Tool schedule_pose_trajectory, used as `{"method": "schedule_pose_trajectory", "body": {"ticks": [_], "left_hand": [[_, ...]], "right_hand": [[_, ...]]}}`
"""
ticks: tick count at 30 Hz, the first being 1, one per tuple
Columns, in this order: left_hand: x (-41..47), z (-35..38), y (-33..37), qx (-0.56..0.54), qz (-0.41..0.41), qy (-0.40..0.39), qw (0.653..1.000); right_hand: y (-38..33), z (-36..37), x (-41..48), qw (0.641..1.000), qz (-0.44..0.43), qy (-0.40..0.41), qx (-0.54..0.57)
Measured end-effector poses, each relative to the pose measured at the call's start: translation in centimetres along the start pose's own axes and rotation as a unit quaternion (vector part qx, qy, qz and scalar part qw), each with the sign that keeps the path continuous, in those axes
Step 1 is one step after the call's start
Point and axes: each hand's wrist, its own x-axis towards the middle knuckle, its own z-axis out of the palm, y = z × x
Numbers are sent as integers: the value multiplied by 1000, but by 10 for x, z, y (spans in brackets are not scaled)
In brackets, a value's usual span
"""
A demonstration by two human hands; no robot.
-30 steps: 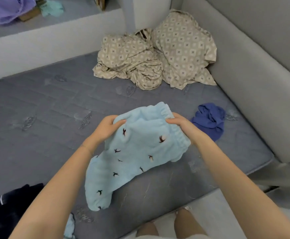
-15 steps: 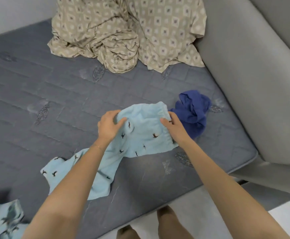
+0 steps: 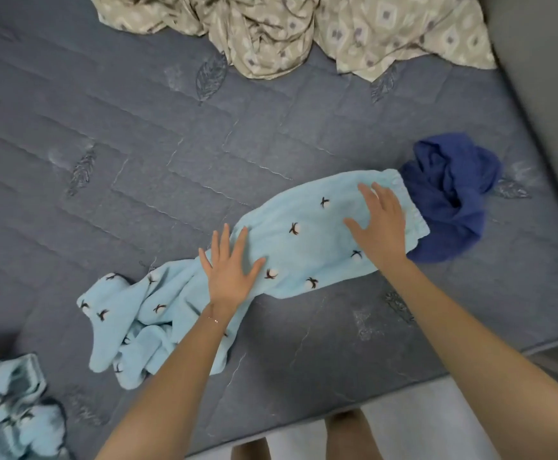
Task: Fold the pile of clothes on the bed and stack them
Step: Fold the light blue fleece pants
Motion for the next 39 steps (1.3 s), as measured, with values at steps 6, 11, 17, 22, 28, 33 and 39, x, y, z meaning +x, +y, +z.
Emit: {"method": "schedule_pose_trajectory", "body": {"ticks": [6,11,17,22,28,33,39], "left_hand": [[-17,3,-61,-31,-23,18,999],[-35,-10,-115,-25,-10,36,999],[-53,-24,-180,-13,1,52,999],[-62,-34,-227,-36,-64,70,995],[-68,-35,-280,-77,-117,14,990],[-70,-52,-292,-185,-33,91,978],[-40,-87,-299,-289,-72,39,954]], "right_hand": [[-60,65,-29,996,-84,-22,-34],[-111,110,-48,991,-112,-48,-54],[-168,162,-75,987,-130,-63,-72],[-197,199,-87,980,-148,-79,-103],[-231,237,-86,957,-203,-152,-141],[-265,260,-88,928,-240,-267,-102],[-296,261,-74,946,-164,-266,87]]}}
